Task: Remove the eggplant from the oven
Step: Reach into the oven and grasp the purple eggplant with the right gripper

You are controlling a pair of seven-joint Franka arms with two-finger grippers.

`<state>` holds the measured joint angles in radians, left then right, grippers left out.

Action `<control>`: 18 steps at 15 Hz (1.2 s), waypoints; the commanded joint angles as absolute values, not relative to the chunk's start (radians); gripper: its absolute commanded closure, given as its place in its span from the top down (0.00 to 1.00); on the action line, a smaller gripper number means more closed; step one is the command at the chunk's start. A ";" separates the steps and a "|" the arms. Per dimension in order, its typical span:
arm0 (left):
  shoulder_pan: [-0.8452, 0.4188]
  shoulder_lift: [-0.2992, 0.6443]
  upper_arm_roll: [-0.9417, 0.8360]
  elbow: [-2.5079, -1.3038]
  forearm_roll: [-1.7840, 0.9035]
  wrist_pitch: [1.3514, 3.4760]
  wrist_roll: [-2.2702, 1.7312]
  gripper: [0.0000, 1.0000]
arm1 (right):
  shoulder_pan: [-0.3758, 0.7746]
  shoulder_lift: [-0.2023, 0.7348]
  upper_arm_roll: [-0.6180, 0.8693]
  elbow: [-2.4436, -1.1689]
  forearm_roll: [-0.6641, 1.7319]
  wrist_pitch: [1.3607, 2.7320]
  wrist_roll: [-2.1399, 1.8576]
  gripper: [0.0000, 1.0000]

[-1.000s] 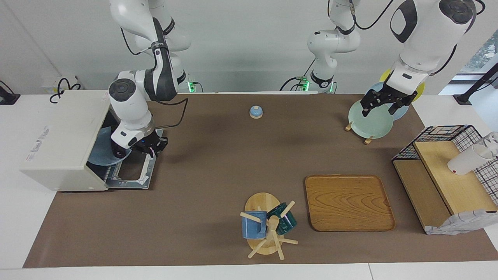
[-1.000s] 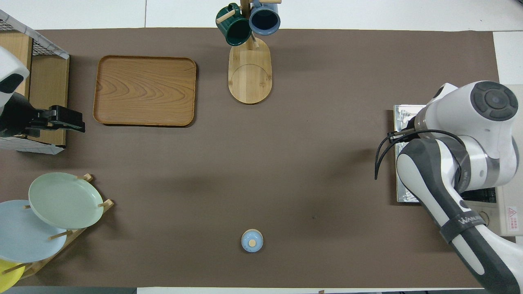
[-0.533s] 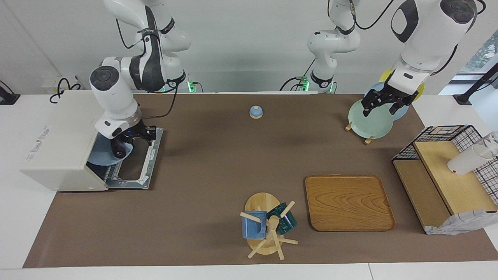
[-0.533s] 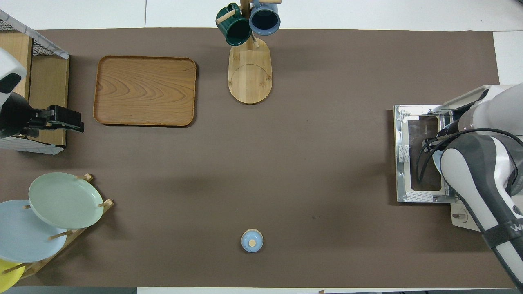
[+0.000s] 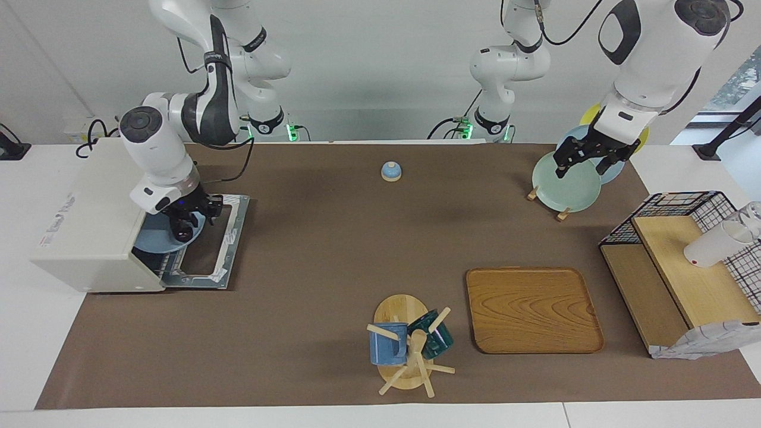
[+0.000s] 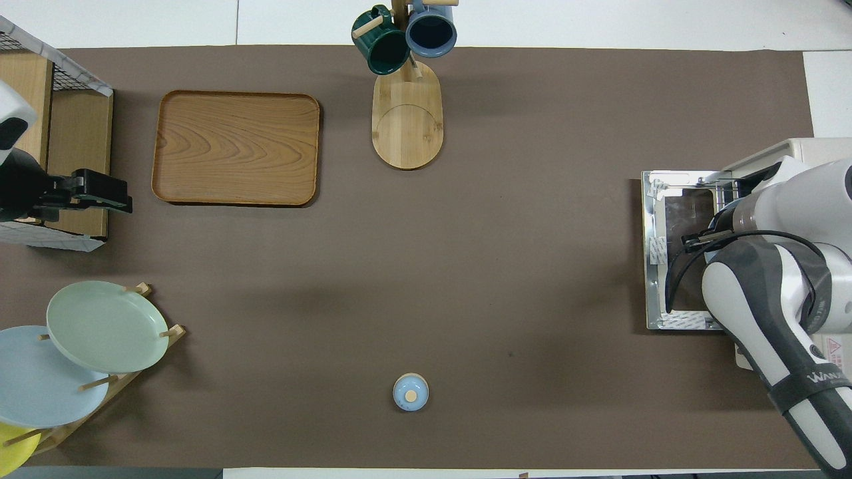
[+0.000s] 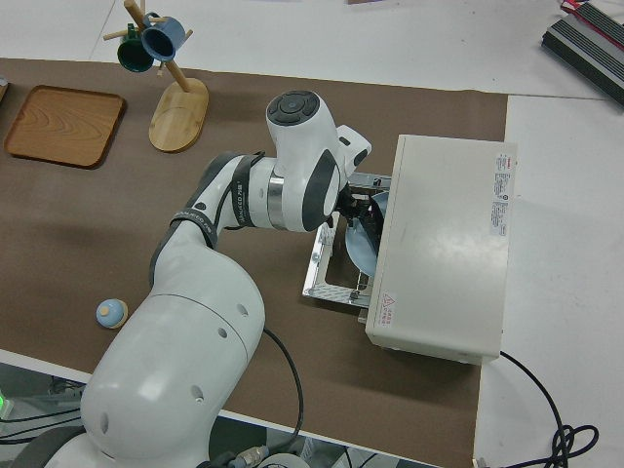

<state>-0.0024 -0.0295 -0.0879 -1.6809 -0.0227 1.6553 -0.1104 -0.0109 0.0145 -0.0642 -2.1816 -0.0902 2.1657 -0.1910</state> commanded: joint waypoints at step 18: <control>0.044 -0.031 -0.095 -1.666 -0.029 1.701 -0.172 1.00 | -0.038 -0.015 -0.064 -2.233 -0.101 2.191 -0.324 0.00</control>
<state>0.0213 -0.0290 -0.0871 -1.6762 -0.0228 1.7036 -0.1514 -0.0292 -0.0050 -0.0675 -2.2096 -0.0939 2.1728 -0.2844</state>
